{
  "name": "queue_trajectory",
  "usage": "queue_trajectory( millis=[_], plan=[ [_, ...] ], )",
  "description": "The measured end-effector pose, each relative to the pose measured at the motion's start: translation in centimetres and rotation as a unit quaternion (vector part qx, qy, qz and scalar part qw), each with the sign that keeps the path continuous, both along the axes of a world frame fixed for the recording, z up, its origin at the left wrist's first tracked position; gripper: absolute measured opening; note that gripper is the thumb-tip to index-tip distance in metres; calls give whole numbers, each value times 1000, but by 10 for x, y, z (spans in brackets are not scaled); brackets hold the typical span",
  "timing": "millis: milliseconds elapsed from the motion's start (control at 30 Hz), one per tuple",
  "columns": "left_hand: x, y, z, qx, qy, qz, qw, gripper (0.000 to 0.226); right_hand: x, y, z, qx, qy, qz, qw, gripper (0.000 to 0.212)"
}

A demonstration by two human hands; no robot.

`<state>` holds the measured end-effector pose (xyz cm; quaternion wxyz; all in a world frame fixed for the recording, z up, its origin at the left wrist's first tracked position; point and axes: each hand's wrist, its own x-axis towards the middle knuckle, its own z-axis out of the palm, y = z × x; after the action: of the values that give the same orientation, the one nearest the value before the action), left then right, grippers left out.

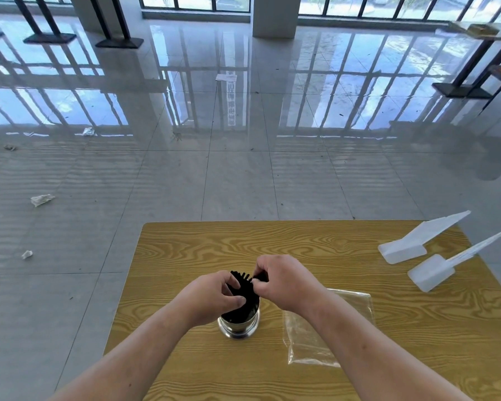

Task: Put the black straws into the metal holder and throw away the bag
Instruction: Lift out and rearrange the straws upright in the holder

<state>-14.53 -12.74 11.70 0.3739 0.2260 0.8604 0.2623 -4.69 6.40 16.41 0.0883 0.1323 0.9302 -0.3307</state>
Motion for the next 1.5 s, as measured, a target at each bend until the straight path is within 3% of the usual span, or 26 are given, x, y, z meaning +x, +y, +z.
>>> queue_trajectory(
  millis=[367, 567, 667, 767, 867, 933, 1200, 1333, 1500],
  plan=[
    [-3, 1, 7, 30, -7, 3, 1000, 34, -1, 9, 17, 12, 16, -3, 1000, 11],
    [7, 15, 26, 44, 21, -43, 998, 85, 1, 9, 26, 16, 23, 3, 1000, 9],
    [12, 28, 34, 20, 54, -77, 995, 93, 2, 7, 33, 26, 33, 7, 999, 9],
    [15, 40, 34, -1, 84, -91, 992, 81, 4, 6, 40, 25, 41, 10, 999, 9],
    [17, 47, 35, 5, 123, -113, 986, 34, 7, 4, 49, 33, 52, 18, 998, 10],
    [19, 50, 38, 7, 153, -124, 980, 21, 9, 4, 55, 43, 56, 25, 997, 9],
    [16, 53, 36, 35, 225, -99, 969, 24, 21, 10, 61, -18, 125, -21, 992, 8],
    [13, 49, 41, 59, 202, -53, 976, 29, 25, 16, 53, -99, 177, -73, 976, 26],
    [2, 39, 50, 128, 142, 20, 981, 33, 29, 25, 31, -169, 178, -145, 958, 8]
  ],
)
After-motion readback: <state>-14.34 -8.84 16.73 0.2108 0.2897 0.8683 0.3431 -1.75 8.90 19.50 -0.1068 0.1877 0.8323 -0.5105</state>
